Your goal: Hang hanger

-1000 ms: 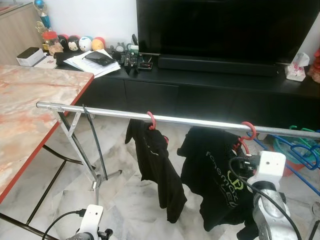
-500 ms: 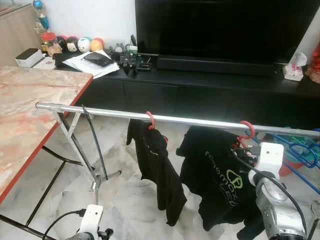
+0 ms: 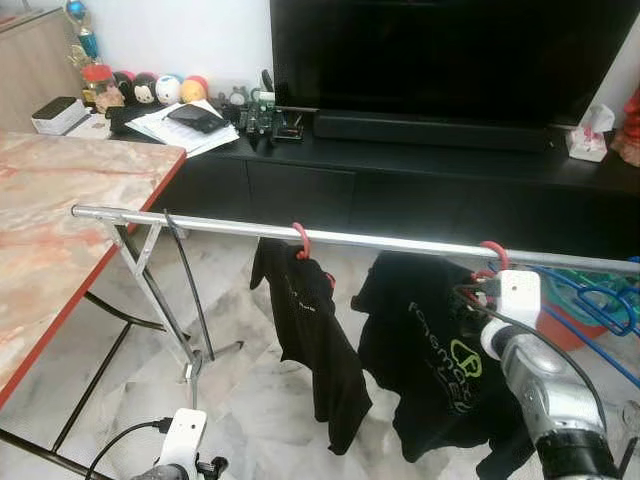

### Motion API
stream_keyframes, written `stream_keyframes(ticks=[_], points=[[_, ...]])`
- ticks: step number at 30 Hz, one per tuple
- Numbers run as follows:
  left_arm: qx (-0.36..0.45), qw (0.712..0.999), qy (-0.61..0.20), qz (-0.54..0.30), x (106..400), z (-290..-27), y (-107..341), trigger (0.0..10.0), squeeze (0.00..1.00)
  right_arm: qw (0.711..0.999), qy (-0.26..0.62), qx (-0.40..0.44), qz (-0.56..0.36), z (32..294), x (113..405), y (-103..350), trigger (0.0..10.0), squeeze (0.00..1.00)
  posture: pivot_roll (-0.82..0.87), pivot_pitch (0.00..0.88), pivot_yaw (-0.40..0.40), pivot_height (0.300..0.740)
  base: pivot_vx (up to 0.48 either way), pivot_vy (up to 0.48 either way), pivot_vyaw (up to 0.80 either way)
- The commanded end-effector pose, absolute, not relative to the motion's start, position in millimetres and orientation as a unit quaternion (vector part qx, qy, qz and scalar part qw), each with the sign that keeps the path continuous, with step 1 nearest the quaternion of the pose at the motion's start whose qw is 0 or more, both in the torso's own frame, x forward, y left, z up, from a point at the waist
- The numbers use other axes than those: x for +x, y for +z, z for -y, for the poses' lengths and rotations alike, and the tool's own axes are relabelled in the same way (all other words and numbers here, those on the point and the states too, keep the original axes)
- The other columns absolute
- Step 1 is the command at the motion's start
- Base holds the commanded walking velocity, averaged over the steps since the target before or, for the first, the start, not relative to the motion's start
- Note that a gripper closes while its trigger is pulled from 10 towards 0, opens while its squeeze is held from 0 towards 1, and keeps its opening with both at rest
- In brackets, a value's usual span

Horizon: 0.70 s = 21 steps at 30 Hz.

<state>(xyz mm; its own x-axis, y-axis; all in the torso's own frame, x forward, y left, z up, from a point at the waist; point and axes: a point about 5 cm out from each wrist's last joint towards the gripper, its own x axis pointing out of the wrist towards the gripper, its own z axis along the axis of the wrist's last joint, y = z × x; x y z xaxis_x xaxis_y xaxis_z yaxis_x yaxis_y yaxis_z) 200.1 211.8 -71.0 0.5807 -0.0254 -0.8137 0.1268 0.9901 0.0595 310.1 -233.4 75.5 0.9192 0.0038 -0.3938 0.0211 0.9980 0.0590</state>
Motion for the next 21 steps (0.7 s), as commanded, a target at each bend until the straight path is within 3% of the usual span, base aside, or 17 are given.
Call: stream_keyframes(ticks=[1, 14, 21], points=[[0.057, 0.884, -0.040, -0.462, 196.9, -214.9, -72.2, 10.0, 0.00, 0.980, 0.002, 0.030, -0.196, 233.9, 314.9, 81.1, 10.0, 0.00, -0.16, 0.000, -0.002, 0.740, 0.000, 0.000, 0.00], [0.053, 0.885, -0.040, -0.460, 196.7, -214.5, -72.2, 10.0, 0.00, 0.976, 0.012, 0.048, -0.213, 226.1, 323.5, 76.4, 10.0, 0.00, -0.15, 0.000, -0.002, 0.740, 0.000, 0.000, 0.00], [0.051, 0.886, -0.039, -0.460, 196.5, -214.4, -72.4, 10.0, 0.00, 0.973, -0.041, 0.052, -0.221, 235.0, 322.7, 70.7, 10.0, 0.00, -0.15, 0.000, -0.003, 0.740, 0.000, 0.000, 0.00]])
